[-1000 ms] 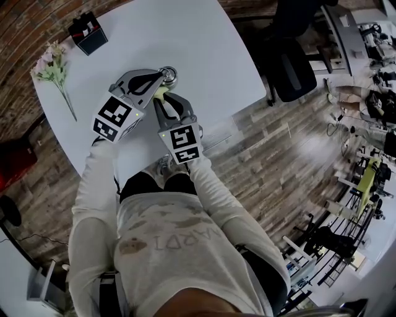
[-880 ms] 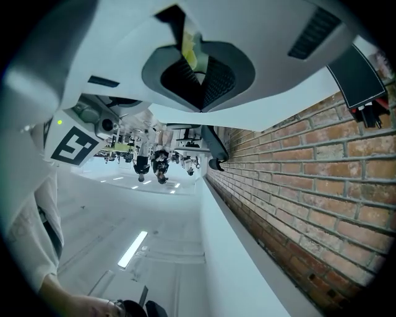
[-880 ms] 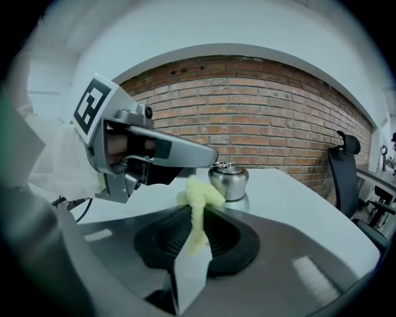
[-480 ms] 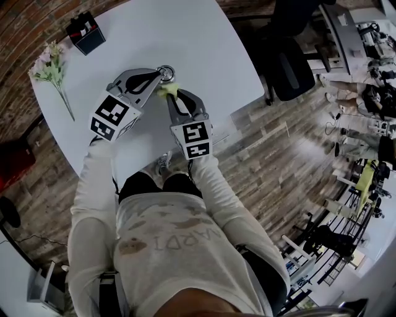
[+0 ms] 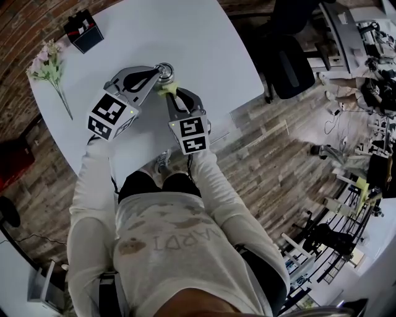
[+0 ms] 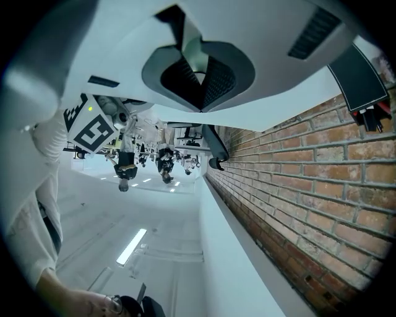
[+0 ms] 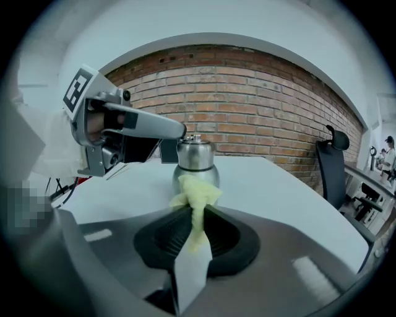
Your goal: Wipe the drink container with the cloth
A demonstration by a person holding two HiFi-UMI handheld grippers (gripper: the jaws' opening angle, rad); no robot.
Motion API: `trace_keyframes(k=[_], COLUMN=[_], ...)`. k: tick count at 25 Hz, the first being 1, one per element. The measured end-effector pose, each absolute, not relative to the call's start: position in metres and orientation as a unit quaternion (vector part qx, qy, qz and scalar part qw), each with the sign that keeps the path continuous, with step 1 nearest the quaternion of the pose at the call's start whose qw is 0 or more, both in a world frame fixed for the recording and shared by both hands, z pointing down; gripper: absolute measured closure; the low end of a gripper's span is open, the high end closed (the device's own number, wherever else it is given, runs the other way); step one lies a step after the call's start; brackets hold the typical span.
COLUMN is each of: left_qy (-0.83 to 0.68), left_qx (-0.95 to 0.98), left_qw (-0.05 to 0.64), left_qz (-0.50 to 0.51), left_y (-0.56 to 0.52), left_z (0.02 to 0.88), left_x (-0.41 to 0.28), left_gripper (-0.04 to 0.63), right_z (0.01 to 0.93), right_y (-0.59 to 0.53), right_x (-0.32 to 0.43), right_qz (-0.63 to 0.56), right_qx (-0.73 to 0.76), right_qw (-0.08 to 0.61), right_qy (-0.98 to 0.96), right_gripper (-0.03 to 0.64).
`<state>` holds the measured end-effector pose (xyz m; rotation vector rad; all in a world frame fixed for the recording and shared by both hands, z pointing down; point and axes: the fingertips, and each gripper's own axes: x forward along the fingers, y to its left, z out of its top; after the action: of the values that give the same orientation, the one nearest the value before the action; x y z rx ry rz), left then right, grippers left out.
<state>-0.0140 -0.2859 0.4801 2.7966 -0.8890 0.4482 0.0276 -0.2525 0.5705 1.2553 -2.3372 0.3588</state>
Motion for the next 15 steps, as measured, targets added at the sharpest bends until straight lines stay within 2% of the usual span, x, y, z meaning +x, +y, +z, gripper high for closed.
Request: trace_keyframes(k=[15], left_qy=[-0.294], left_qx=[0.940], left_qw=[0.090], left_qz=[0.149], left_y=[-0.286], left_z=[0.480], left_x=[-0.013], left_gripper=[0.594], right_z=[0.581], right_y=[-0.249], right_x=[0.015], right_qz=[0.136], right_qx=[0.442], right_qw=[0.252], right_qy=[-0.850], right_gripper=[0.545])
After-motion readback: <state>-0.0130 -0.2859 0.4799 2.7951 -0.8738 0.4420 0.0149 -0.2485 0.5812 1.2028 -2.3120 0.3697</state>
